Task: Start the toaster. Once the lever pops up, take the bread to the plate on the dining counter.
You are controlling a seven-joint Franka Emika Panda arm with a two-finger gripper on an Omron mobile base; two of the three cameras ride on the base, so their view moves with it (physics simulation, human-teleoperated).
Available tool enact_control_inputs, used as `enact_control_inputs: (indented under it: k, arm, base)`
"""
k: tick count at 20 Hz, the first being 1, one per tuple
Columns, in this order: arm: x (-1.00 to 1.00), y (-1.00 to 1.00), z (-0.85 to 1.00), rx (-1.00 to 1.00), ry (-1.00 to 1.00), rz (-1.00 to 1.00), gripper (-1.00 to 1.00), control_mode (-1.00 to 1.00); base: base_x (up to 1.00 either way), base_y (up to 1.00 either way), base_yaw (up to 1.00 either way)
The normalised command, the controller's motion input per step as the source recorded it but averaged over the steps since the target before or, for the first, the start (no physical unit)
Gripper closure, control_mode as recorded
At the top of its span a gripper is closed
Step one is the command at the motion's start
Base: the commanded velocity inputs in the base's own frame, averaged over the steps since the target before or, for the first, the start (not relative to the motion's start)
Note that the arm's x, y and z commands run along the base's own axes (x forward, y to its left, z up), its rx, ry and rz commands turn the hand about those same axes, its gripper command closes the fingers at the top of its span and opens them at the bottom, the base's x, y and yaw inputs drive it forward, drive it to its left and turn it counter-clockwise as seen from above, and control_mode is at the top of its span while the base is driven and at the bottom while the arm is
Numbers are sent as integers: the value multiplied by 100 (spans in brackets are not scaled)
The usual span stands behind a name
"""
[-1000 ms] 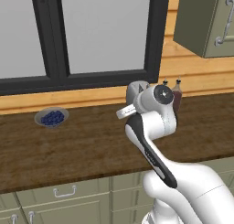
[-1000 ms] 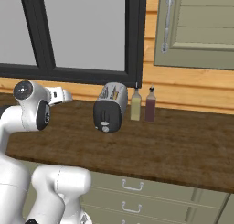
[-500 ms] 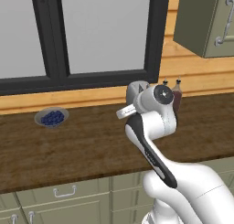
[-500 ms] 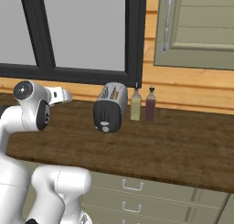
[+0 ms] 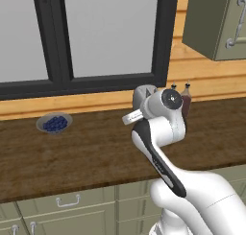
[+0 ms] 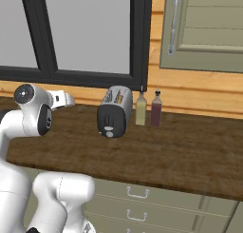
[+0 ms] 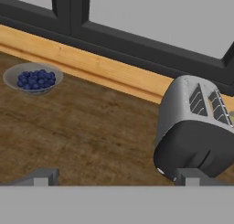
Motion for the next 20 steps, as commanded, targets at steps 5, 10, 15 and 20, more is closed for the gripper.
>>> enact_control_inputs:
  k: [5, 10, 15, 20]
  arm:
    - [0, 0, 0, 0, 0, 0, -100, -100]
    - [0, 0, 0, 0, 0, 0, -100, -100]
    - [0, 0, 0, 0, 0, 0, -100, -100]
    - [0, 0, 0, 0, 0, 0, -100, -100]
  base:
    - [0, 0, 0]
    - [0, 0, 0]
    - [0, 0, 0]
    - [0, 0, 0]
